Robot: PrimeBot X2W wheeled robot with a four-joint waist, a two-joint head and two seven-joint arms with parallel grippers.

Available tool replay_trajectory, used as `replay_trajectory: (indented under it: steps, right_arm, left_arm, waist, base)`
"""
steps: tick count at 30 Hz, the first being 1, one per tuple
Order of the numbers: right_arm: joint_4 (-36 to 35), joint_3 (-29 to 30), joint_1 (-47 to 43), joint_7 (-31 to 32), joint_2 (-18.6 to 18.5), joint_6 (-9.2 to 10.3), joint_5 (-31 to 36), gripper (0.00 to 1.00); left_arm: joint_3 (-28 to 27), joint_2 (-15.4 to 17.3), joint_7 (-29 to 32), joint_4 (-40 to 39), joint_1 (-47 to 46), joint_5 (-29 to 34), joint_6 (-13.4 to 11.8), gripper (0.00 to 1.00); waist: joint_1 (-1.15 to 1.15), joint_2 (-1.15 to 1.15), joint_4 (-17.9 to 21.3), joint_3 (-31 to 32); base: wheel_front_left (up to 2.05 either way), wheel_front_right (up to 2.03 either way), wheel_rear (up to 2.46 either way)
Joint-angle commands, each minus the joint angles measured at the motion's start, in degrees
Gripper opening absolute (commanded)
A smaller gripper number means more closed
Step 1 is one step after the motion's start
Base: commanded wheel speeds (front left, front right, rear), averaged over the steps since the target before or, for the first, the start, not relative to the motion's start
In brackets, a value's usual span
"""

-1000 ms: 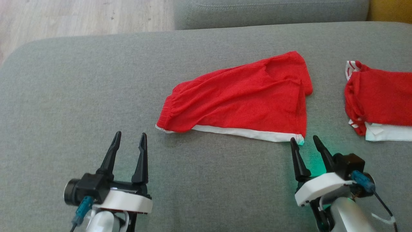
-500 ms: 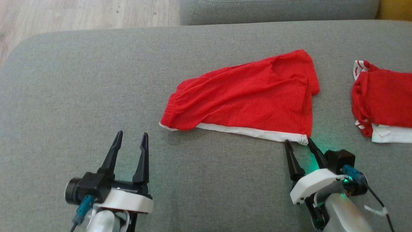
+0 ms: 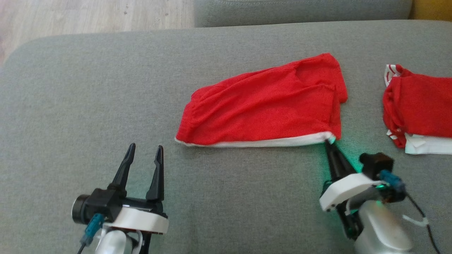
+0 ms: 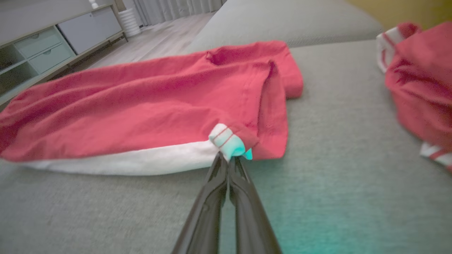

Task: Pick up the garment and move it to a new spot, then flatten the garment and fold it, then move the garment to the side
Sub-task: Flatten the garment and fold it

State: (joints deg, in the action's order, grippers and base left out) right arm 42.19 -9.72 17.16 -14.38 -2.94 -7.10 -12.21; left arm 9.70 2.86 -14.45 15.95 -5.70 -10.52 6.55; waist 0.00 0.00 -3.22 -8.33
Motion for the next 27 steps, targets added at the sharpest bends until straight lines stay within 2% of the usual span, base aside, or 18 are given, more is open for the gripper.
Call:
replay_trajectory:
  steps: [1, 13, 20, 27]
  right_arm:
    - [-3.02, 1.21, 1.49, -0.62, 0.06, -0.39, 1.30, 0.00]
    - [-5.59, 11.88, 0.21, -0.62, 0.06, -0.39, 7.00, 0.00]
    - [-5.40, 12.24, 0.35, -0.62, 0.06, -0.39, 7.17, 0.00]
    - [-4.65, 10.78, 1.28, -0.62, 0.06, -0.39, 6.66, 0.00]
  left_arm:
    - [-1.71, 0.02, -0.55, -1.58, -2.35, 0.08, -0.19, 1.00]
    - [-0.30, 0.02, -0.55, -1.88, -2.45, 1.54, 0.14, 1.00]
    - [4.54, 0.27, -0.55, 0.06, -2.63, 4.62, 0.66, 1.00]
    - [11.17, 1.45, -0.55, 7.42, -5.56, 5.93, 0.90, 1.00]
  waist:
    - [0.00, 0.00, 0.39, 0.19]
    - [0.00, 0.00, 1.42, -0.10]
    - [0.00, 0.00, 1.59, -0.53]
    - [0.00, 0.00, 2.70, -1.41]
  base:
    - [0.00, 0.00, 0.00]
    - [0.00, 0.00, 0.00]
    - [0.00, 0.00, 0.00]
    - [0.00, 0.00, 0.00]
